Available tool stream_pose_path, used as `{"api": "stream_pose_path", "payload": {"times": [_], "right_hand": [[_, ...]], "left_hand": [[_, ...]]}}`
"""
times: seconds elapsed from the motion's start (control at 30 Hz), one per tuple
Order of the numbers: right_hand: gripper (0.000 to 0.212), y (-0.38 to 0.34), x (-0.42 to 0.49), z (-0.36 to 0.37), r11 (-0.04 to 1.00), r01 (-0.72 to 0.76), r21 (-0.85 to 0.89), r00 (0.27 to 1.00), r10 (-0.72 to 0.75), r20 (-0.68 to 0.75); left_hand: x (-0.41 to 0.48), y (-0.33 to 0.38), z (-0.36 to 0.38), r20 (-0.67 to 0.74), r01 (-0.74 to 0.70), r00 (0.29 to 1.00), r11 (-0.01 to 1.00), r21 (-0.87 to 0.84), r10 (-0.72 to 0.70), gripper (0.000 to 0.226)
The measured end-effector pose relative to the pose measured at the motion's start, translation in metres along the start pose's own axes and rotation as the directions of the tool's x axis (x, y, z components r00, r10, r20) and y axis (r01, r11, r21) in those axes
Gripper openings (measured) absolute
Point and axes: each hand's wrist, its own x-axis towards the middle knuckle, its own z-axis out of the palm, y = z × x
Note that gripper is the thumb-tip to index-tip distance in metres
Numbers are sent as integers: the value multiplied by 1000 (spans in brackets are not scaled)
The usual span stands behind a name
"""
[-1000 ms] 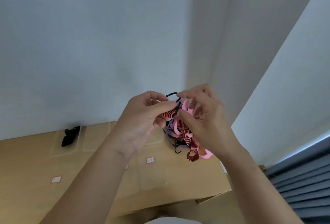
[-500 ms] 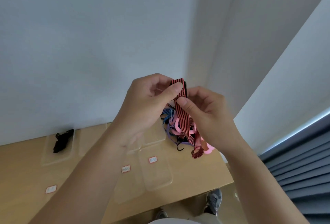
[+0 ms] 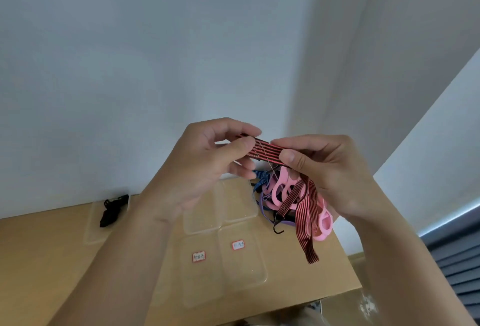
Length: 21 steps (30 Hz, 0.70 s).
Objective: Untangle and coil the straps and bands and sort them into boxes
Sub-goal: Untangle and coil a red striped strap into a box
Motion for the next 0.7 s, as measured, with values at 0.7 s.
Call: {"api": "stream_pose_path", "payload": {"times": [0.7], "right_hand": [[28, 1, 29, -15, 960, -68, 271, 980, 115, -163]], "left_hand": [[41, -8, 44, 324, 48, 942, 990, 136, -90, 5]]}}
